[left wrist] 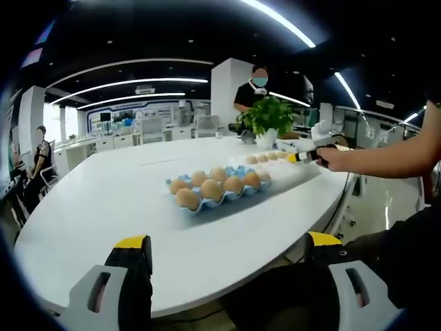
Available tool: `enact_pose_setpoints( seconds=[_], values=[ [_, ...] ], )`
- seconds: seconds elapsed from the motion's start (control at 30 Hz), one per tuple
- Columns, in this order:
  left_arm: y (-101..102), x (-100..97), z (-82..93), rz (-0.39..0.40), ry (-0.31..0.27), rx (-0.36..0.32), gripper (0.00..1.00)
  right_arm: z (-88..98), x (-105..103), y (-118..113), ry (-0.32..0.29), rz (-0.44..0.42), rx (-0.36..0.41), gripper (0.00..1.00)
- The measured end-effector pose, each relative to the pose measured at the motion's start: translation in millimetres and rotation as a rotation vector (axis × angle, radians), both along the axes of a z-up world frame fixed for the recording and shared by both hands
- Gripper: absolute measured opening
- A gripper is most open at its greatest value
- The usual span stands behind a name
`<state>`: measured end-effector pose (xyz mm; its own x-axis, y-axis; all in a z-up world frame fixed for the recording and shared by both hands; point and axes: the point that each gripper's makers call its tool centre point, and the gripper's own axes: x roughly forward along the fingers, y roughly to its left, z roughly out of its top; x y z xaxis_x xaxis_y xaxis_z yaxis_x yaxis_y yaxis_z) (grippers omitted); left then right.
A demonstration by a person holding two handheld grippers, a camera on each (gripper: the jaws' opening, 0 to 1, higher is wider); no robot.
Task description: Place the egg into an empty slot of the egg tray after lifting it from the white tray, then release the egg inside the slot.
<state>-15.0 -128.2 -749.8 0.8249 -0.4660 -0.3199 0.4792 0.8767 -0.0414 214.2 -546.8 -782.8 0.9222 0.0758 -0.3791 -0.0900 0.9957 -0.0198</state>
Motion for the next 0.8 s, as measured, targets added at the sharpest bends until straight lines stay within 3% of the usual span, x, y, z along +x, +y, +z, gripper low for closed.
enact_pose_setpoints(
  seconds=[0.07, 0.2, 0.43, 0.6, 0.8],
  values=[
    [-1, 1.0, -0.3, -0.003, 0.002, 0.004, 0.93, 1.2, 2, 2, -0.003, 0.038, -0.027, 0.26],
    [-5, 3.0, -1.3, -0.017, 0.007, 0.018, 0.93, 3.9, 2, 2, 0.018, 0.084, -0.002, 0.26],
    [-11, 7.4, 0.1, -0.028, 0.002, 0.028, 0.93, 35.2, -5, 15, -0.065, 0.18, 0.093, 0.26],
    [-15, 8.3, -3.4, -0.037, 0.013, 0.034, 0.93, 47.4, -8, 26, -0.076, 0.238, 0.098, 0.26],
    [-18, 8.5, -1.6, -0.04, 0.014, 0.039, 0.93, 52.0, -9, 63, -0.053, 0.322, 0.2, 0.26]
  ],
)
